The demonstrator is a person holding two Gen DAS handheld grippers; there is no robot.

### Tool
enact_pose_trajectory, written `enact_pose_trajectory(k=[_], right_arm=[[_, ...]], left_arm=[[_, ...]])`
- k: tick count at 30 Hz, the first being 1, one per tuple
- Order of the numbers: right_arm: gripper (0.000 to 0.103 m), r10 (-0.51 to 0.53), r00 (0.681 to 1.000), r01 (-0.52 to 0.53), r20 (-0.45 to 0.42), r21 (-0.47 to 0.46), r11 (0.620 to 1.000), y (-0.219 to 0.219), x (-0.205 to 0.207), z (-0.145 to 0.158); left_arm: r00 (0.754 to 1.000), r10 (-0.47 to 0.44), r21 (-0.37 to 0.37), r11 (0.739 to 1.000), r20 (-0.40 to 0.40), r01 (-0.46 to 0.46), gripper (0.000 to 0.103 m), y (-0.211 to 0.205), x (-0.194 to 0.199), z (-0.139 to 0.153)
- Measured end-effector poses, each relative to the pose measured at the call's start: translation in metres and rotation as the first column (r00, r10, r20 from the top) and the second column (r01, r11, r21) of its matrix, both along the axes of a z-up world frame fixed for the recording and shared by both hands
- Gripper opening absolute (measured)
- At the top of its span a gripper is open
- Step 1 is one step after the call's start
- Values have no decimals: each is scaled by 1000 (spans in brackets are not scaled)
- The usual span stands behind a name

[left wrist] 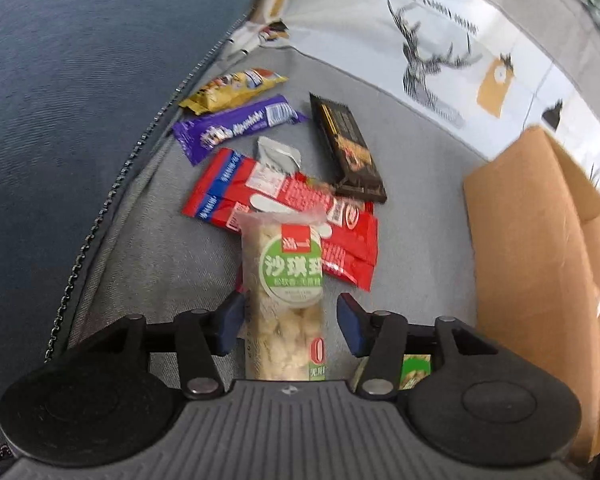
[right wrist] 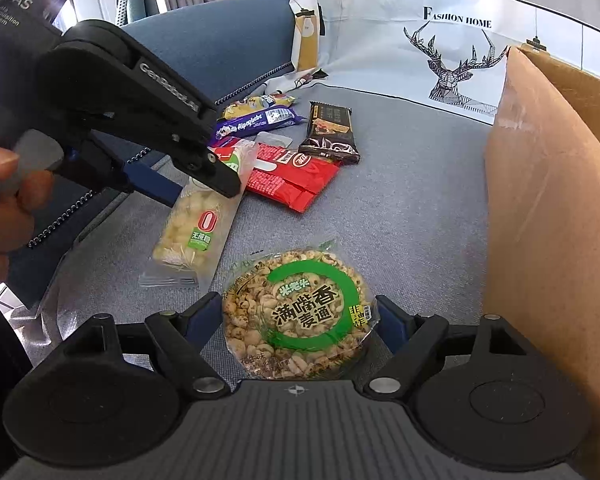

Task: Organize snacks
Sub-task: 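Grasp and lift the white sachima bar with the left tool while the right tool holds the peanut cake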

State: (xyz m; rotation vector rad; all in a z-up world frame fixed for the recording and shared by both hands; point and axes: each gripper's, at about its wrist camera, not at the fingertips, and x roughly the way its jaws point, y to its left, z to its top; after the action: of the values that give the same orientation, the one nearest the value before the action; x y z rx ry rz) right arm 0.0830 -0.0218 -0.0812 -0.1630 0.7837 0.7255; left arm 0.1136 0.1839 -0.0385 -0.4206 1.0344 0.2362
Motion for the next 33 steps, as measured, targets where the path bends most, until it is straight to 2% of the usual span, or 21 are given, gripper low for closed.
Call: enact_pose_trajectory(k=[3, 10, 12, 15, 19, 26, 33], right_arm=[[83, 0, 1000, 0, 1, -4, 1000, 1, 0, 0], [83, 2, 1000, -2, 11, -16, 1000, 4, -1, -1], [82, 2, 1000, -2, 17, -16, 1000, 4, -2, -1], [81, 2, 999, -1, 37, -15, 1000, 4, -4, 0], [81, -3, 996, 2, 91, 13, 1000, 1, -8, 7], [81, 1, 999, 0, 37, -31, 1000, 3, -3, -1], [82, 2, 999, -1, 38, -34, 999, 4, -3, -2]], left_arm=[[999, -24, 33, 999, -21, 25, 57, -6, 6, -5], [997, -56, 53, 997, -44, 58, 54, -12, 7, -9], [997, -62, 54, 996, -49, 64, 43, -12, 7, -10], [998, -57, 49, 997, -38, 59, 40, -12, 6, -9], [999, -39, 32, 999, -5, 39, 40, -9, 4, -5], [996, -78, 27, 997, -42, 79, 40, -15, 7, -11], [993, -98, 42, 994, -61, 101, 41, -19, 9, -15]])
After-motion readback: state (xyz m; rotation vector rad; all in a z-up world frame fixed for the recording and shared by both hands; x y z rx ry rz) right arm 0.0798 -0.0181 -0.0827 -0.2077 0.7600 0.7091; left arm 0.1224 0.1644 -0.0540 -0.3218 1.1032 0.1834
